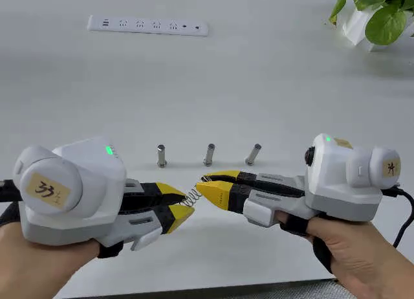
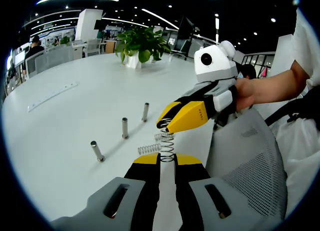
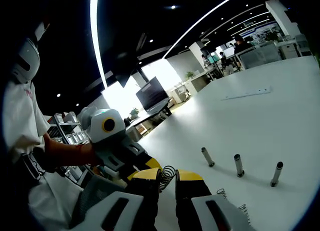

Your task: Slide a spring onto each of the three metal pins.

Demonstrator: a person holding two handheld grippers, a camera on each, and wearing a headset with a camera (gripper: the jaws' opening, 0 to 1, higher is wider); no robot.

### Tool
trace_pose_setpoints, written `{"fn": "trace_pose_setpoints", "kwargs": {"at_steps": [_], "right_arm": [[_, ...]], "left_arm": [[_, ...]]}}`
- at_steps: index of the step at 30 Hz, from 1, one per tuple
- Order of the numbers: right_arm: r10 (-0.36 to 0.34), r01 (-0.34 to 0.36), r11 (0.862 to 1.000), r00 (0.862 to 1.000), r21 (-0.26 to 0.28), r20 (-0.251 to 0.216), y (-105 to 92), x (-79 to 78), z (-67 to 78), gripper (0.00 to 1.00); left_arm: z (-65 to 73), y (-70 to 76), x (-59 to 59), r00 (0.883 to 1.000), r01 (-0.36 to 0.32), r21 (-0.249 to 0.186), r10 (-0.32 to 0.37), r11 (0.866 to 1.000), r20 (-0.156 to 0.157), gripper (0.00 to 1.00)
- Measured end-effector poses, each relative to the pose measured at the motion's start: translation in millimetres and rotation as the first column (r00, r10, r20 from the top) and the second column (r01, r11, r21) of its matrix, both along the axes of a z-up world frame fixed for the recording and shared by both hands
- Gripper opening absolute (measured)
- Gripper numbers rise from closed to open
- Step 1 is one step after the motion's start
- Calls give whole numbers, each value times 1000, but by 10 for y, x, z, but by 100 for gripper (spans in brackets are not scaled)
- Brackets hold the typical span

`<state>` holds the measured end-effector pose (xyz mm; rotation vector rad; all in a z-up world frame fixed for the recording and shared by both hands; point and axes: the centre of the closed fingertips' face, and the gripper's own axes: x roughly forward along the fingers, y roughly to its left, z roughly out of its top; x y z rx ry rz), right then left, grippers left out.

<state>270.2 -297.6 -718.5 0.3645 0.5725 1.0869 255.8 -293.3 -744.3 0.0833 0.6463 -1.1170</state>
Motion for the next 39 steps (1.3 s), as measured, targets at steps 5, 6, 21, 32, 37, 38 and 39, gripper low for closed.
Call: {"fn": "trace_pose_setpoints", "kwargs": {"at_steps": [5, 6, 21, 32, 37, 38, 39], "right_arm": [[40, -39, 998, 998, -42, 38, 36, -18, 47, 7], [47, -44, 998, 998, -49, 47, 42, -20, 57, 7], [149, -128, 980, 979, -153, 139, 104, -54, 146, 5], [246, -190, 947, 948, -260, 203, 146, -90, 186, 6], [263, -202, 940, 942, -275, 208, 137, -83, 218, 6], [266, -204, 939, 941, -277, 209, 136, -85, 225, 6], [272, -208, 937, 939, -282, 211, 134, -82, 235, 6]], "left_arm": [[17, -10, -12, 1000, 4, -13, -4, 1000, 6, 7], [20, -12, -17, 1000, 5, -17, -4, 1000, 4, 7], [83, -1, -33, 1000, 1, -54, 0, 999, 15, 7], [105, -35, -47, 999, 21, -72, -19, 997, 38, 7], [138, -48, -35, 998, 26, -94, -22, 995, 52, 7], [145, -52, -32, 998, 27, -98, -22, 995, 54, 7], [154, -58, -29, 998, 28, -104, -23, 994, 58, 7]]}}
